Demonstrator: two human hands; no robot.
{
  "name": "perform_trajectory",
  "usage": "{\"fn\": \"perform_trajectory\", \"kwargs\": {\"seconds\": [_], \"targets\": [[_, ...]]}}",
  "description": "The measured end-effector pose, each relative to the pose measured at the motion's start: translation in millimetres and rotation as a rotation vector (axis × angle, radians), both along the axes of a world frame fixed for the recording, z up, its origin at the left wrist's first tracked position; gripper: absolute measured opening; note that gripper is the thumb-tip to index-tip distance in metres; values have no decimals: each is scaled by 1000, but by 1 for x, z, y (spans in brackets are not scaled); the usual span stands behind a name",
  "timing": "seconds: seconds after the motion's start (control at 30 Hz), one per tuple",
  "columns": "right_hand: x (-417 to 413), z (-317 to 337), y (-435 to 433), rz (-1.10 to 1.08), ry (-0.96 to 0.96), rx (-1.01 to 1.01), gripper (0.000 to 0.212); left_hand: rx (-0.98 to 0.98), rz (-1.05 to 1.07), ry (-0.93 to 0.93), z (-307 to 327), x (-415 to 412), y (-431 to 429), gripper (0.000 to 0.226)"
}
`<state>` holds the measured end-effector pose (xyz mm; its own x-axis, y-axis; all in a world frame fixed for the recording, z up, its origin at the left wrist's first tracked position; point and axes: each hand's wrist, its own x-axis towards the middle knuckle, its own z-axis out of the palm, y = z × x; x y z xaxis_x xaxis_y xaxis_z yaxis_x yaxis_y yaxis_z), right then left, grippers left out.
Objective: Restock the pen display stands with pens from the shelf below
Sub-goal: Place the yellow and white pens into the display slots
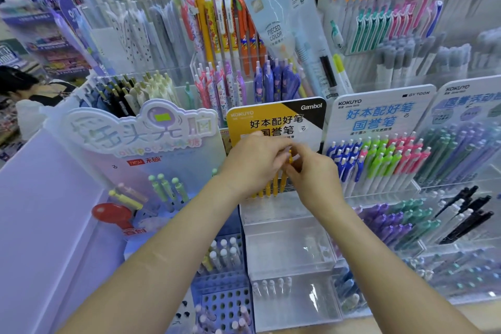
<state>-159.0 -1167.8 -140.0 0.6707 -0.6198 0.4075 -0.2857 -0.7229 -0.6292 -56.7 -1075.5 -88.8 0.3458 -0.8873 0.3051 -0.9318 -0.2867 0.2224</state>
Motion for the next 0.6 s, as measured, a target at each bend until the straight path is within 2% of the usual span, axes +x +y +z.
{"fn": "perform_trajectory", "kwargs": {"seconds": [0.1, 0.2, 0.37, 0.6], "targets": [[-1, 3, -4, 28, 117, 11, 20, 93, 22, -47, 7, -4, -6, 22], [-5, 3, -7, 64, 183, 113, 23, 81, 68, -81, 8, -5, -10, 17], [-20, 7, -4, 40, 132, 180, 28, 96, 98, -72, 5, -6, -12, 18], [-70, 9, 13, -42, -11, 290, 19, 104, 76, -57, 1, -3, -11, 23]]}}
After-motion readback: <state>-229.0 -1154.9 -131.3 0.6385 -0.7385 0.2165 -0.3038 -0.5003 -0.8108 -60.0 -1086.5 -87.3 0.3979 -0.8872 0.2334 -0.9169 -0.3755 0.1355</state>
